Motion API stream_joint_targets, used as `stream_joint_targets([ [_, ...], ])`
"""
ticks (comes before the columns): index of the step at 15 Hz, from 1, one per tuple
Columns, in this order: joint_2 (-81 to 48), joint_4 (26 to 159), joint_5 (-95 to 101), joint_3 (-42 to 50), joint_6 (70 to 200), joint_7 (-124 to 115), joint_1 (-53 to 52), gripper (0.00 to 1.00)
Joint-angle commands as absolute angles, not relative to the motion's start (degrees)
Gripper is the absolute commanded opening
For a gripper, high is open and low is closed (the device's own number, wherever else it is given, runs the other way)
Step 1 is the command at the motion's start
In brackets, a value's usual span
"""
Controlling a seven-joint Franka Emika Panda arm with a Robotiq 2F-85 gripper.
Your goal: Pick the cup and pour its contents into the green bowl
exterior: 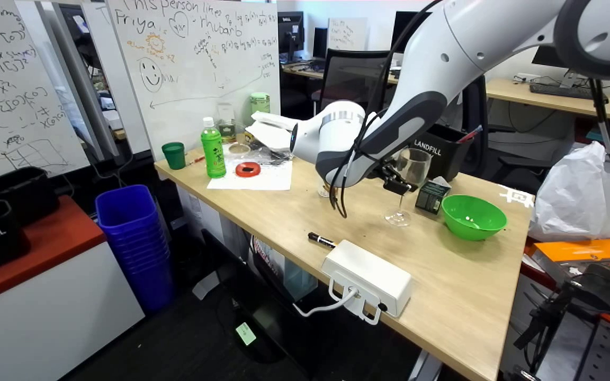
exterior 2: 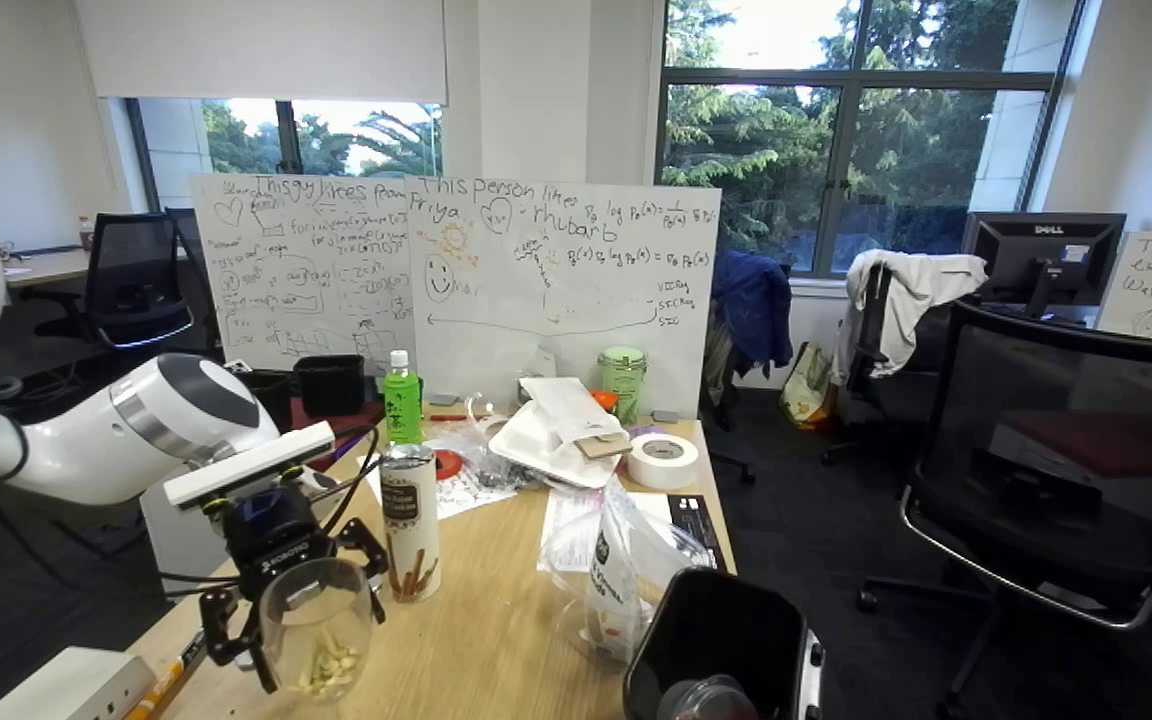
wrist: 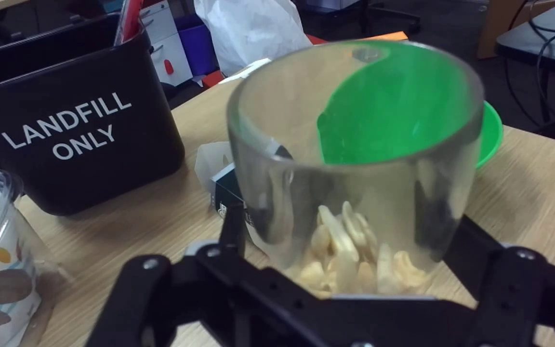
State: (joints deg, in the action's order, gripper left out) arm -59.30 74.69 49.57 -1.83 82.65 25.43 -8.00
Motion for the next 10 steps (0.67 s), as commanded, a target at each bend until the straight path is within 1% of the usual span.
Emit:
stream_joint_targets([
  [1,-59.4,74.6,50.6,-1.6,80.9,25.8,-8.3,1.0],
  [2,-59.5,74.5,50.6,-1.6,80.7,25.9,-8.2,0.91],
  [3,-59.5,74.5,50.5,-1.7,80.5,25.9,-8.1,0.74],
  [4,-59.4,74.5,50.5,-1.8,80.4,25.8,-8.1,0.66],
  [5,-59.4,74.5,50.5,-1.8,80.4,25.8,-8.1,0.64],
  [10,-59.3,74.5,50.3,-1.9,80.3,25.9,-8.0,0.64],
])
